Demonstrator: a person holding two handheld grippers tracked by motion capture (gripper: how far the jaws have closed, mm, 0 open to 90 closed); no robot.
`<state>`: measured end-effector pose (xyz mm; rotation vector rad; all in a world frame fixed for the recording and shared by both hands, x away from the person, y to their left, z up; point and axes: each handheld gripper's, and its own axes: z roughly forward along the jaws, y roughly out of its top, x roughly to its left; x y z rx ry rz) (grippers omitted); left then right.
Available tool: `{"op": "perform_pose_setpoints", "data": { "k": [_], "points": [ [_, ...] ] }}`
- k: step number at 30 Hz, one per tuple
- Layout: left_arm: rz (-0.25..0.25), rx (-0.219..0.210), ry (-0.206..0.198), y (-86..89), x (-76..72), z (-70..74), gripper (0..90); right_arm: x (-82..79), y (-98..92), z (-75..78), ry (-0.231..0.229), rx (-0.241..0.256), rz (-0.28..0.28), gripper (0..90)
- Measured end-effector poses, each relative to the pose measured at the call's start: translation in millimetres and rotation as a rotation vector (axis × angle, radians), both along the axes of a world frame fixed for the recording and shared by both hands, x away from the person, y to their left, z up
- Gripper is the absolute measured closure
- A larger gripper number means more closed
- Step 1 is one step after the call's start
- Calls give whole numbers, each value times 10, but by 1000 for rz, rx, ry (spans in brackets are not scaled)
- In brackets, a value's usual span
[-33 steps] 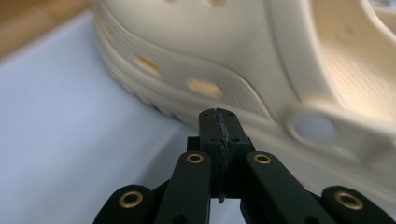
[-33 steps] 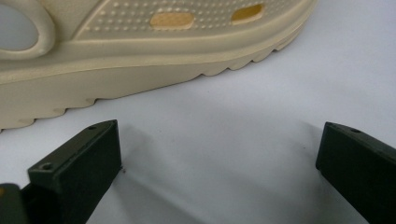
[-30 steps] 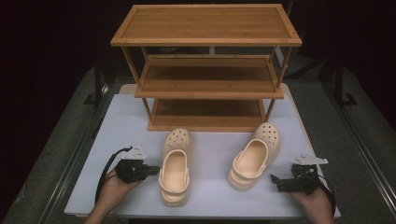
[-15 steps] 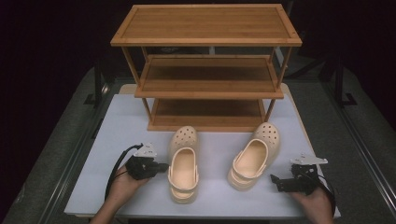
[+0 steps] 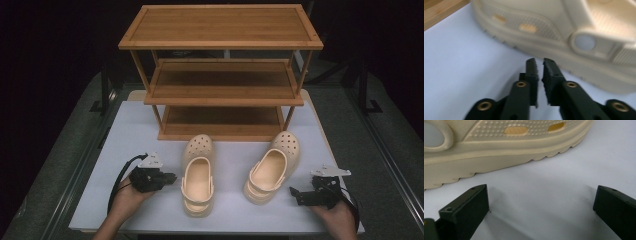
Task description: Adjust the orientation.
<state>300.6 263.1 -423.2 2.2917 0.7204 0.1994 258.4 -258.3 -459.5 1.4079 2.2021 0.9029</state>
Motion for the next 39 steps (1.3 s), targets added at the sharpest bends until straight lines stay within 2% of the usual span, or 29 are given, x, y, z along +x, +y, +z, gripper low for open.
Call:
{"op": "perform_pose_setpoints", "data": {
  "k": [1,2,4,5,6,8,11,14,15,16,21,23,25,26,28,29,39],
  "points": [
    [23,1,3,85,-21,-1,663,0,0,0,0,0,0,0],
    [23,1,3,85,-21,-1,608,0,0,0,0,0,0,0],
    [64,5,0,193,-44,0,513,0,0,0,0,0,0,0],
    [64,5,0,193,-44,0,473,0,0,0,0,0,0,0],
    [84,-1,-1,262,-80,-11,439,0,1,0,0,-1,0,0],
    [109,13,-11,320,-137,-38,367,1,0,0,0,0,0,0],
    [136,51,-17,417,-207,-96,281,1,0,-1,0,1,0,0],
    [157,68,-18,487,-242,-135,218,0,0,0,-1,-1,0,0],
    [174,74,-23,517,-257,-152,218,0,1,0,-1,-1,0,0],
    [201,88,-36,575,-279,-171,160,0,1,0,0,-1,-1,0],
    [263,82,-73,665,-274,-168,0,1,2,0,0,0,-1,0],
    [266,93,-91,682,-272,-189,0,0,1,0,0,0,-1,0],
    [260,97,-85,690,-267,-207,0,0,1,0,-1,-1,0,0],
    [257,94,-77,696,-262,-231,0,0,1,0,-1,-1,0,0],
    [256,54,-65,735,-251,-264,0,0,1,0,0,0,-1,0],
    [256,47,-69,743,-255,-272,0,1,2,0,0,-1,-1,0],
    [258,41,-71,745,-258,-281,0,8,-3,12,5,1,5,0]
  ]
}}
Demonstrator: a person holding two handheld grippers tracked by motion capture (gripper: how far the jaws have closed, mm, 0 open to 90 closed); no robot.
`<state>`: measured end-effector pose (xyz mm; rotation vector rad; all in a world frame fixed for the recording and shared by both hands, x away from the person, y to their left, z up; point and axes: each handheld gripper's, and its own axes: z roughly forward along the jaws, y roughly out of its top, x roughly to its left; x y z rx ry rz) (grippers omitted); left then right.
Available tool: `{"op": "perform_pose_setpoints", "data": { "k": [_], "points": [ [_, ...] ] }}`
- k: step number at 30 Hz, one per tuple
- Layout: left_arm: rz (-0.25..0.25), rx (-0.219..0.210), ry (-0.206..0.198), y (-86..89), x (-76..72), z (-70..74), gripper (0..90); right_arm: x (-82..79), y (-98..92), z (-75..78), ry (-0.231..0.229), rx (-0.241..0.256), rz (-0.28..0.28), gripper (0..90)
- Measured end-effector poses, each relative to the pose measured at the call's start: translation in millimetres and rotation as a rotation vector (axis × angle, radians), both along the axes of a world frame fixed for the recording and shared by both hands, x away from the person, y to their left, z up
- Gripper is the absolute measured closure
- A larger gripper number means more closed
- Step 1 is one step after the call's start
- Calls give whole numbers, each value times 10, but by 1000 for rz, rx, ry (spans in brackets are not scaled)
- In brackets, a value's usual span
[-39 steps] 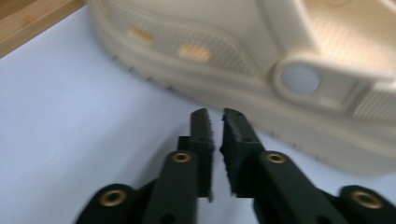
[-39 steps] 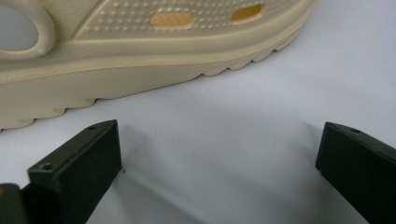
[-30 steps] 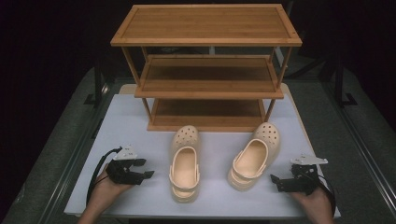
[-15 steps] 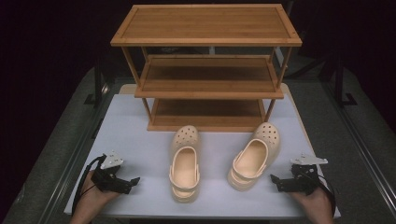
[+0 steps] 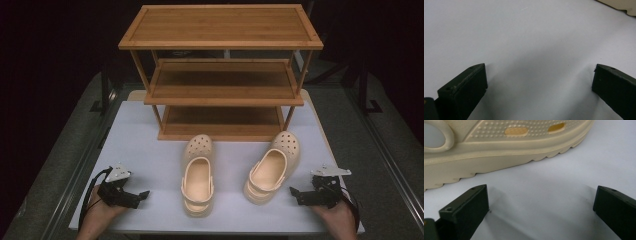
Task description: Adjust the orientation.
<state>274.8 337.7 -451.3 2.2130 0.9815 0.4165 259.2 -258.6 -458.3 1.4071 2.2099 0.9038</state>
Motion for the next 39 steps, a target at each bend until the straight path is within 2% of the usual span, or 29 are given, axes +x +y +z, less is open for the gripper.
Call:
{"op": "perform_pose_setpoints", "data": {
  "k": [6,7,10,16,17,18,20,21,22,23,24,27,28,29,30,34,36,39],
  "points": [
    [0,0,0,0,-1,0,0,32,-24,70,0,0,-11,2],
    [0,0,-1,1,-1,-1,0,48,-40,126,-9,5,-9,52],
    [0,0,0,1,-1,0,0,71,-54,172,-13,12,-9,58],
    [0,0,-1,0,-2,-1,0,183,-126,304,-39,29,-16,158],
    [0,0,-1,0,-2,-1,0,213,-144,334,-45,34,-18,200],
    [0,0,0,1,-1,-1,0,275,-184,393,-68,42,-24,276],
    [0,0,0,0,-1,-1,0,350,-232,435,-79,51,-15,405],
    [0,0,0,0,-1,-1,0,350,-232,435,-79,51,-15,405],
    [0,0,0,0,-1,-1,0,390,-250,449,-79,51,-9,453],
    [0,-1,0,1,-1,-1,0,481,-283,470,-72,64,3,551],
    [0,-1,0,1,-1,-1,0,481,-283,470,-72,64,3,551],
    [-1,1,3,2,-1,1,0,613,-310,502,-67,90,16,685],
    [-1,0,3,2,-1,1,0,701,-317,523,-67,98,29,750],
    [-1,0,3,2,-1,1,0,701,-317,523,-67,98,29,750],
    [-1,1,2,3,0,1,0,806,-316,542,-62,89,34,818],
    [-1,-2,2,2,1,0,0,928,-326,568,-66,82,35,894],
    [0,-2,2,2,1,-1,0,1054,-344,600,-61,81,34,896],
    [-1,-2,3,3,1,0,0,1134,-357,617,-60,73,36,896]
  ]
}}
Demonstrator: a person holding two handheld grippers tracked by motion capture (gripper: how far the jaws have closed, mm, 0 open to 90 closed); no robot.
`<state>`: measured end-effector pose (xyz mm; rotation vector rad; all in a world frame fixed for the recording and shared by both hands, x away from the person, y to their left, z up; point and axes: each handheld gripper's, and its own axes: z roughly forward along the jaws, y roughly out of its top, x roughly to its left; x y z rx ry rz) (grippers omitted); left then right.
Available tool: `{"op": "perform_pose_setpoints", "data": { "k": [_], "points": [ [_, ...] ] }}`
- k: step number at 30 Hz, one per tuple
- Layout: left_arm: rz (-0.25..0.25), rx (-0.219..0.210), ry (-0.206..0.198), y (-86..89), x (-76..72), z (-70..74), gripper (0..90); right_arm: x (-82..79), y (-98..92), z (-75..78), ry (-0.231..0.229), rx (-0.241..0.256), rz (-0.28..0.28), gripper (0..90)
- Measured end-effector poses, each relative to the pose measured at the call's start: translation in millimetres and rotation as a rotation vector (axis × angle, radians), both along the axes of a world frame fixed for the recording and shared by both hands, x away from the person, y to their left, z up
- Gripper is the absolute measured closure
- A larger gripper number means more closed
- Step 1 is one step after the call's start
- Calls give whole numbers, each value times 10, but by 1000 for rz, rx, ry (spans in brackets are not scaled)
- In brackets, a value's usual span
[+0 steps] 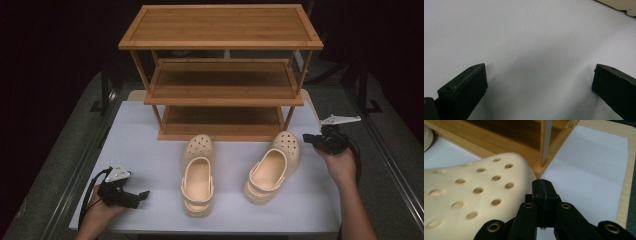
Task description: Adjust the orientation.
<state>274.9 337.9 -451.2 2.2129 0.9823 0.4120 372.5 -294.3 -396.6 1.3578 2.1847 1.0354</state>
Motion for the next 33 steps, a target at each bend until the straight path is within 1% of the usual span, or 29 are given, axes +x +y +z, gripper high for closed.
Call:
{"op": "perform_pose_setpoints", "data": {
  "k": [1,2,3,4,8,9,10,13,18,20,21,24,25,26,28,29,32,33],
  "points": [
    [0,0,1,0,0,0,0,74,-9,9,5,10,3,896],
    [0,0,1,0,0,0,0,74,-9,9,5,10,3,896],
    [0,1,2,1,1,1,0,145,-5,1,10,8,13,896],
    [0,1,2,1,0,1,0,145,-5,1,10,8,13,896],
    [0,1,2,1,0,1,0,267,22,-53,20,12,35,897],
    [0,1,2,1,0,1,0,319,45,-84,30,11,46,896],
    [0,1,2,1,0,1,0,319,45,-84,30,11,46,896],
    [0,1,2,1,0,1,0,395,92,-131,42,0,74,897],
    [-1,2,2,2,0,1,0,426,126,-163,59,-3,98,898],
    [0,1,2,1,0,0,0,421,123,-159,53,3,105,898],
    [0,1,2,1,0,0,0,416,126,-162,64,16,110,898],
    [0,1,2,1,0,0,0,409,147,-168,69,17,117,898],
    [-1,2,2,1,0,1,0,404,169,-176,68,23,131,898],
    [0,1,2,1,-1,1,0,404,169,-176,68,23,131,898],
    [-1,2,2,1,-1,1,0,382,207,-182,71,25,141,898],
    [0,1,2,1,0,0,0,352,255,-190,65,21,152,898],
    [0,1,2,1,0,0,0,318,285,-190,62,23,162,898],
    [-1,3,3,2,-1,2,0,282,320,-194,61,28,175,899]
  ]
}}
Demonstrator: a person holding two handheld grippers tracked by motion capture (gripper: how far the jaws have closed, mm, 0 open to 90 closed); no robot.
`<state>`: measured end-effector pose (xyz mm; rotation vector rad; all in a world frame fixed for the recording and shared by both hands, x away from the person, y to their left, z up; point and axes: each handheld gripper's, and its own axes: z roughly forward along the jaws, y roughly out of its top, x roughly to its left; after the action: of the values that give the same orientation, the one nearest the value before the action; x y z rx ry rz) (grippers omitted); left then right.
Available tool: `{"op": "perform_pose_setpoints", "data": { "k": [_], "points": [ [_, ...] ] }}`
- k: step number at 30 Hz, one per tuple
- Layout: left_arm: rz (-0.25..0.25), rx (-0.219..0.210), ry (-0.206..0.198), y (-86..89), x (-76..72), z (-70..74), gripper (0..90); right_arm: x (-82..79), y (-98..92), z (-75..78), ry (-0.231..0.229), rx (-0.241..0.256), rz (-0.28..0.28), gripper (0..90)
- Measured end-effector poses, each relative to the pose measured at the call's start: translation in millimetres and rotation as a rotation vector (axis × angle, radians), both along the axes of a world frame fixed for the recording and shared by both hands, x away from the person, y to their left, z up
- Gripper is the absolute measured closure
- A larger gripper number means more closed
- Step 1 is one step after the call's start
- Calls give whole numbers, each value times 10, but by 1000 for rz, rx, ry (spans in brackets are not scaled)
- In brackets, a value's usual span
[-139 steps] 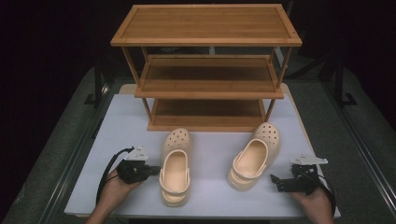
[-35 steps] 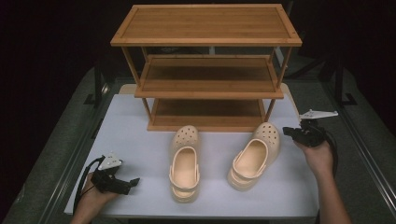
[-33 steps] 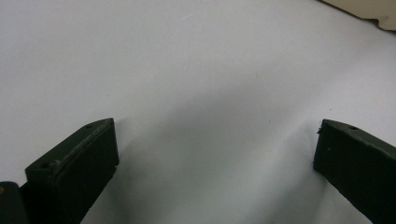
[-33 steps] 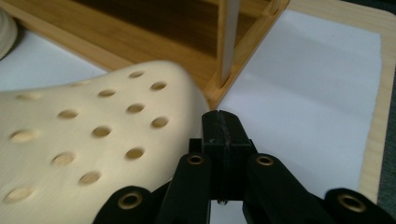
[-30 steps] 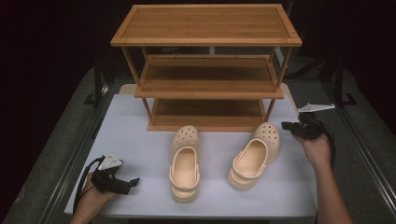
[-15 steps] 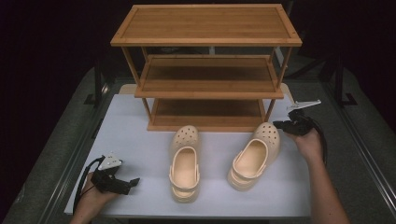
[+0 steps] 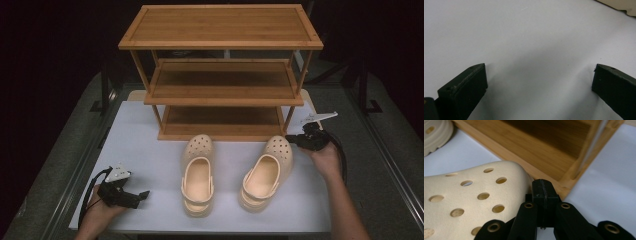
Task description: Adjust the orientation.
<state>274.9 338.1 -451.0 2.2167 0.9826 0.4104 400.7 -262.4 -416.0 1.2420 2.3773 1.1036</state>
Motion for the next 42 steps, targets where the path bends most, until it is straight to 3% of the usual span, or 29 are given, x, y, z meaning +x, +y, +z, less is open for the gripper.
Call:
{"op": "perform_pose_setpoints", "data": {
  "k": [10,15,21,22,23,26,34,42],
  "points": [
    [1,-1,-3,-2,0,-3,0,-189,176,2,-18,-24,41,899],
    [-1,0,-3,0,-1,-2,0,-280,129,-1,-33,-21,-2,896],
    [1,1,-3,-1,-2,-2,0,-595,5,14,-43,22,-23,896],
    [0,1,-3,-1,-2,-2,0,-711,-2,-6,-42,27,-21,896],
    [0,1,-3,-1,-2,-2,0,-711,-2,-6,-42,27,-21,896],
    [0,1,-3,-1,-2,-2,0,-918,2,-61,-38,32,-10,896],
    [0,1,-2,-1,-2,-2,0,-1278,131,-136,-20,58,41,896],
    [0,1,-2,-1,-1,-2,0,-1337,284,-168,-10,55,95,896]
  ]
}}
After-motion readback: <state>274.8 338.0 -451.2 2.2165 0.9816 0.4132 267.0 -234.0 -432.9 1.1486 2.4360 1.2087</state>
